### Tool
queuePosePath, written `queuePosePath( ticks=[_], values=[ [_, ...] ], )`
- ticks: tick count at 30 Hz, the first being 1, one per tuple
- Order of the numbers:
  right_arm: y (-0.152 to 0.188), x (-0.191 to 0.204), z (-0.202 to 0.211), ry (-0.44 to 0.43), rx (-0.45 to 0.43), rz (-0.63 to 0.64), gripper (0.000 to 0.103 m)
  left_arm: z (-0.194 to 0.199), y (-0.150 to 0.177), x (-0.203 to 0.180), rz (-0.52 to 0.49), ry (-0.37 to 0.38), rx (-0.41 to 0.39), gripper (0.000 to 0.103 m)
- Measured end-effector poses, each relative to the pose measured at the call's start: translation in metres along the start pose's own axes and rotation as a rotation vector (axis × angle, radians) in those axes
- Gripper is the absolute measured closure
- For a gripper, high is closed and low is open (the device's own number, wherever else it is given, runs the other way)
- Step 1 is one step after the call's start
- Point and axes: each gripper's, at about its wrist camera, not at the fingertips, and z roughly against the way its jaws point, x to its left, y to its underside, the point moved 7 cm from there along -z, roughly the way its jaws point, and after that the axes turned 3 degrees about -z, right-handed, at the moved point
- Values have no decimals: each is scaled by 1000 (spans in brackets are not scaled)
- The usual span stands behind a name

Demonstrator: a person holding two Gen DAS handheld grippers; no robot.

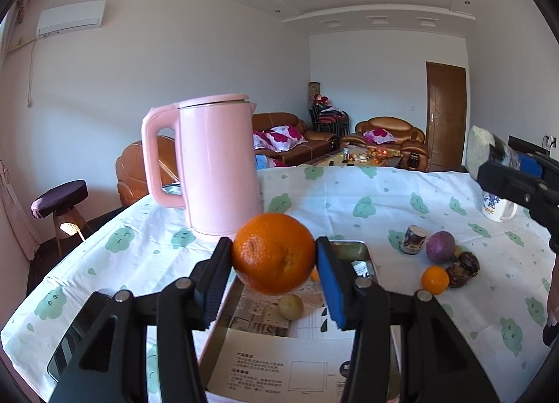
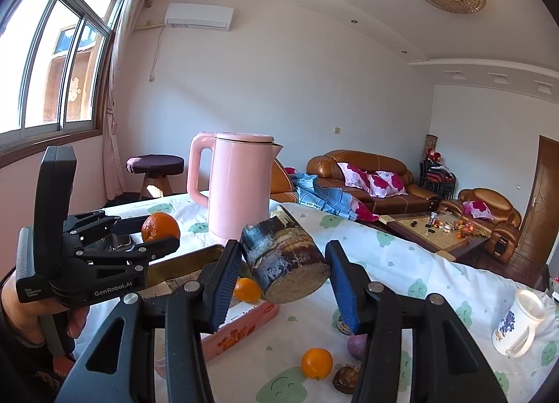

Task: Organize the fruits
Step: 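Lower the orange into the tin and open the left tool while the right releases the sugarcane there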

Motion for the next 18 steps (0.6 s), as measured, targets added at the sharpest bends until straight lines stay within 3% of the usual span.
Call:
queuePosePath(
  ticks=[18],
  values=[
    [24,55,-64,-97,120,36,51,-24,27,25,-14,-35,105,53]
  ],
)
